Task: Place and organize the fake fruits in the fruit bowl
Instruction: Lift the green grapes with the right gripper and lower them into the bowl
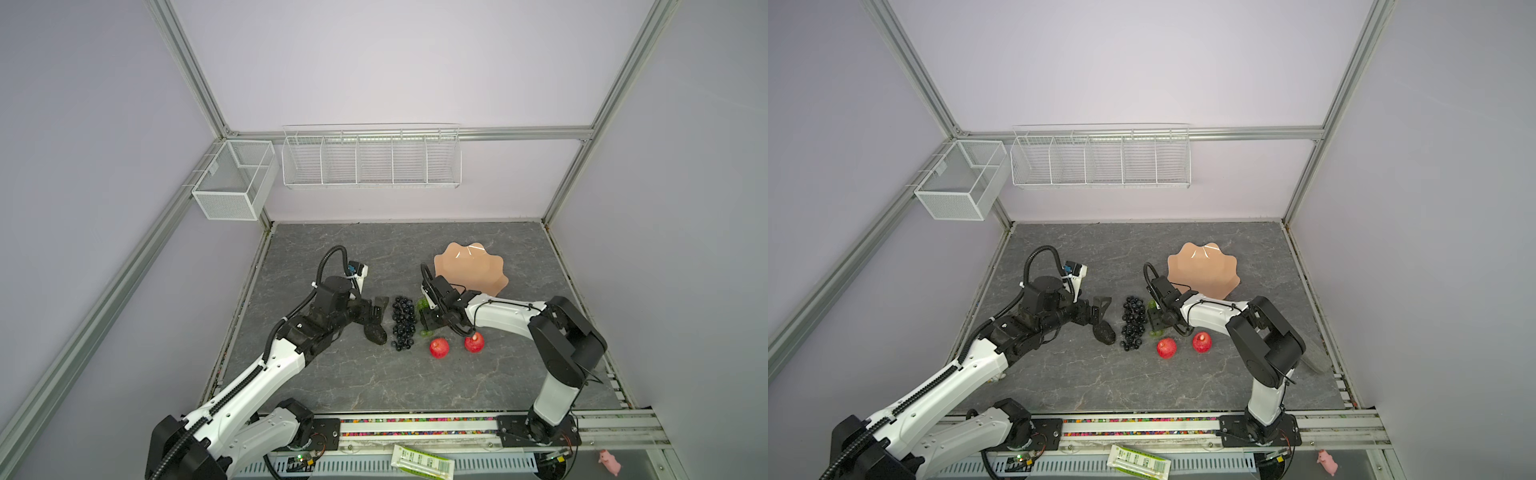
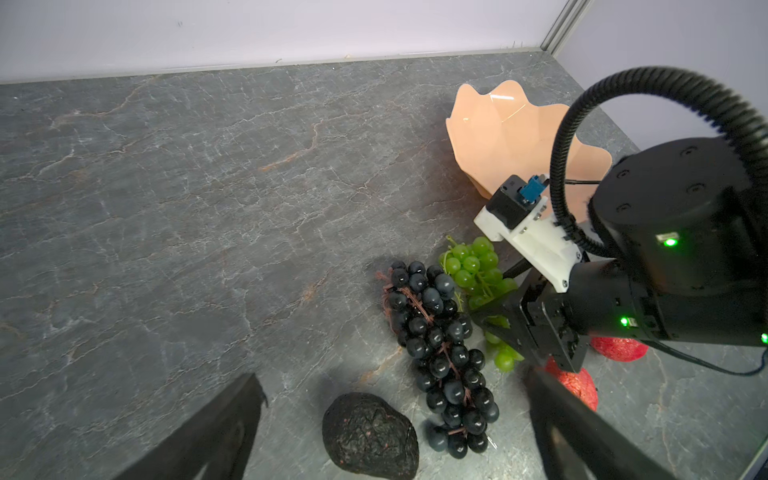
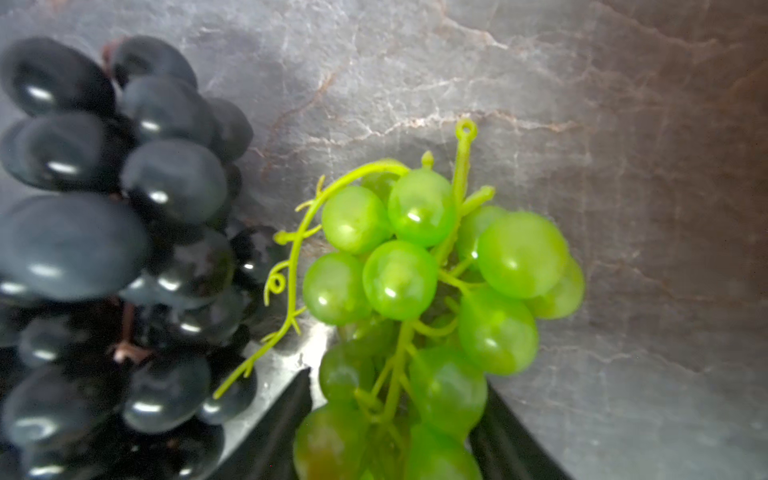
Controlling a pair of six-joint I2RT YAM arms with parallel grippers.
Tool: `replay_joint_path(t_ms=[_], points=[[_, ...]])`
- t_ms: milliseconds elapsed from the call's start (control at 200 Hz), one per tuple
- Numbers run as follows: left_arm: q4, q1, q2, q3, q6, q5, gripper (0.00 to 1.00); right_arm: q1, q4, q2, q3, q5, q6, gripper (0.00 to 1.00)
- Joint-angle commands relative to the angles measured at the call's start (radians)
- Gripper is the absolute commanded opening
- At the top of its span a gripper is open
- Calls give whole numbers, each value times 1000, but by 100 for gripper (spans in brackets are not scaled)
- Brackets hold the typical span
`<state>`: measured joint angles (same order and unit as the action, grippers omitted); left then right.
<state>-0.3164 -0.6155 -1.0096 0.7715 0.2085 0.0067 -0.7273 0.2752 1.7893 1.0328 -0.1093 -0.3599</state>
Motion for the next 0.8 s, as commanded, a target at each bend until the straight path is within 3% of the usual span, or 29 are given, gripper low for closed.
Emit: replay_joint_path(t_ms=[0,450,795], points=[[32,-1,16,-20,2,-38,99,3,22,0,25,-33,7,41],[119,-1,-20,-27,27,-7,99,22,135,-135,182,-26,152,35],[238,-3,-85,6,51,116,99,269,153,-211,260,46,164,33]])
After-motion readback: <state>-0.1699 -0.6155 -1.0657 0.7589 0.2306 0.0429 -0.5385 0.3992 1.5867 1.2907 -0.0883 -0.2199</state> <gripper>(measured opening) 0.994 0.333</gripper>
